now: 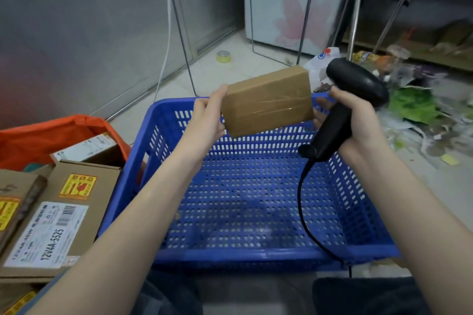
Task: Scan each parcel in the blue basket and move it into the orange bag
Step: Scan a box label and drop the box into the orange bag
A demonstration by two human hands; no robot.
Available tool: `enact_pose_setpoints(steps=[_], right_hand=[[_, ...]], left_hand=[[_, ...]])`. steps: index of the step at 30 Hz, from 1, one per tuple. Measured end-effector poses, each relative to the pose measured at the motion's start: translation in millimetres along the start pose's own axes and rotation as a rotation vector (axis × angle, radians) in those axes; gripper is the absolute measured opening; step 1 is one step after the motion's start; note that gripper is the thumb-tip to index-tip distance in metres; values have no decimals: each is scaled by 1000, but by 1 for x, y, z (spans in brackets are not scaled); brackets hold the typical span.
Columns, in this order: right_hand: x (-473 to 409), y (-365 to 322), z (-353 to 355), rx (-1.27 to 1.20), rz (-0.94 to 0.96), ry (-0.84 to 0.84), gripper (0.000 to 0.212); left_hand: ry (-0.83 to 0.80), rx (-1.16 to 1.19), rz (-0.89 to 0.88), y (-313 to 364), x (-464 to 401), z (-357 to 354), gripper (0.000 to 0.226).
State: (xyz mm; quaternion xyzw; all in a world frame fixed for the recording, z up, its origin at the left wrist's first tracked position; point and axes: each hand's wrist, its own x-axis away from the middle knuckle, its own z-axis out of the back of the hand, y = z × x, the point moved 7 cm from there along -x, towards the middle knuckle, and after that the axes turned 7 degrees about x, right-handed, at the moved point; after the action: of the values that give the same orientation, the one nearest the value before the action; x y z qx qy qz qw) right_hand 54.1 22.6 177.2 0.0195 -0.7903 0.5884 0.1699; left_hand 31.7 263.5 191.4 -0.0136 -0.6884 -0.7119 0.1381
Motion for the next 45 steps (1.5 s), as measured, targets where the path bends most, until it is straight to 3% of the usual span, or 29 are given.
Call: enact_pose_setpoints(steps=[5, 9, 13, 19, 30, 32, 36, 38, 43, 45], right_hand=[[0, -15, -5, -38, 82, -90, 28], [3, -11, -8, 62, 101, -82, 55], [6, -3, -7, 100, 60, -85, 42], [8, -1, -8, 94, 34, -79, 44], [7, 0, -4, 95, 20, -56, 45], [6, 1, -3, 111, 16, -51, 45], [4, 3, -2, 173, 7, -60, 37], [5, 6, -4, 207, -7, -88, 28], [11, 15, -14, 261, -58, -211, 33], [11, 13, -16, 266, -47, -231, 33]], left_hand=[[-74, 124, 10, -1, 3, -6, 46], [-33, 101, -30, 2, 3, -2, 41], [-36, 101, -91, 8, 5, -3, 29], [31, 87, -50, -3, -3, 4, 58], [119, 122, -10, -14, -7, 12, 51], [77, 125, -4, -12, -8, 11, 57], [-61, -13, -63, -6, -5, 0, 40], [-83, -49, -89, -3, -4, 0, 47], [-76, -91, -47, -6, -11, 10, 105], [-29, -92, -89, -3, -10, 12, 112]])
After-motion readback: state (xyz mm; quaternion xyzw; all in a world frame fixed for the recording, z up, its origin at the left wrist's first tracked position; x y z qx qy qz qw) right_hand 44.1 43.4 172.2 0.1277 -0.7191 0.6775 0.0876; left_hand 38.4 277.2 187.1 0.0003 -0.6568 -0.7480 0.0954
